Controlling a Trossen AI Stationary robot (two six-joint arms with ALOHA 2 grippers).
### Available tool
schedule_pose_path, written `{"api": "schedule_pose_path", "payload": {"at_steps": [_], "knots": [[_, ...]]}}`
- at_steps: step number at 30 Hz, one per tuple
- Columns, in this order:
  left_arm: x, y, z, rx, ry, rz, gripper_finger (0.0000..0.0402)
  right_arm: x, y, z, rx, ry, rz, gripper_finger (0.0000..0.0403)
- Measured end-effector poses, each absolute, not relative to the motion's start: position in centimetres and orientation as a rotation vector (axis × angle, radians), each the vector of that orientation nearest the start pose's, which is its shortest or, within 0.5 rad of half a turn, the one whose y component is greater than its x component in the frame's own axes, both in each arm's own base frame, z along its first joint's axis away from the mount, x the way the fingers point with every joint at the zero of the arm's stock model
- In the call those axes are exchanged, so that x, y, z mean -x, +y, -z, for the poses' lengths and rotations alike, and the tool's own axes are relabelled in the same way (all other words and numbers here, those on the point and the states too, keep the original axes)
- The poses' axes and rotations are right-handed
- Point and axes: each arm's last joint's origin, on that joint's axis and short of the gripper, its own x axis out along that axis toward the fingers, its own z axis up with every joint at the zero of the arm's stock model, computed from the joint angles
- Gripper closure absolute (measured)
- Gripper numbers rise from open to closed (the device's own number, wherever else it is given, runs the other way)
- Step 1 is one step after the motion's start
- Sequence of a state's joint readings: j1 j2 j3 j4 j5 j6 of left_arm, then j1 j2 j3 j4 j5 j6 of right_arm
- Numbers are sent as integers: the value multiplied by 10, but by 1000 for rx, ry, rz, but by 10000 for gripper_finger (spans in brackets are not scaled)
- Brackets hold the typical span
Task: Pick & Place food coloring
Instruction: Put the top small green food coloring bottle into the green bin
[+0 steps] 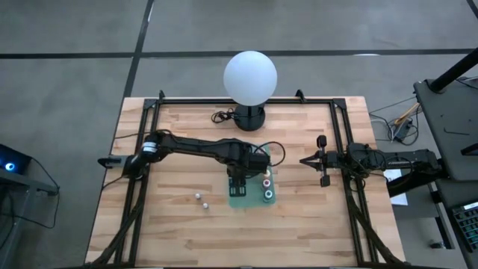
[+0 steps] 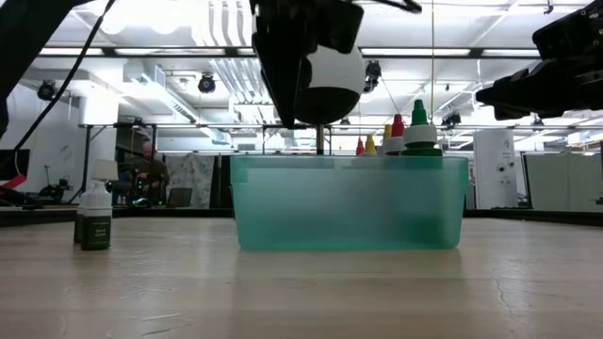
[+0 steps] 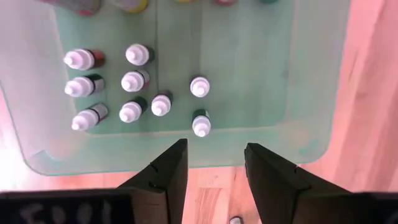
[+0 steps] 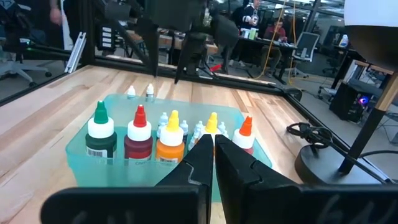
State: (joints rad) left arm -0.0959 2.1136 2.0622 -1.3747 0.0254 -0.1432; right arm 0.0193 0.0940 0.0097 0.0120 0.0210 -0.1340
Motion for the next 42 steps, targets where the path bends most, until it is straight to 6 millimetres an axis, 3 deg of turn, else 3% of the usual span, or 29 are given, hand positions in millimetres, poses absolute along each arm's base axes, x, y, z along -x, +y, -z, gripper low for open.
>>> {"api": "schedule_pose_path", "payload": {"at_steps": [7, 21, 29, 42], "knots": [[-407, -40, -301, 85, 1401, 3, 270, -103, 1, -160, 133, 73, -3, 394], [-388, -63, -305, 39, 1399, 93, 270, -103, 1, -160, 135, 72, -2, 394], [-356, -71, -295, 41, 1395, 101, 270, -103, 1, -160, 133, 72, -3, 394], [-287, -79, -273, -31, 1376, 181, 270, -103, 1, -160, 134, 72, -2, 394]]}}
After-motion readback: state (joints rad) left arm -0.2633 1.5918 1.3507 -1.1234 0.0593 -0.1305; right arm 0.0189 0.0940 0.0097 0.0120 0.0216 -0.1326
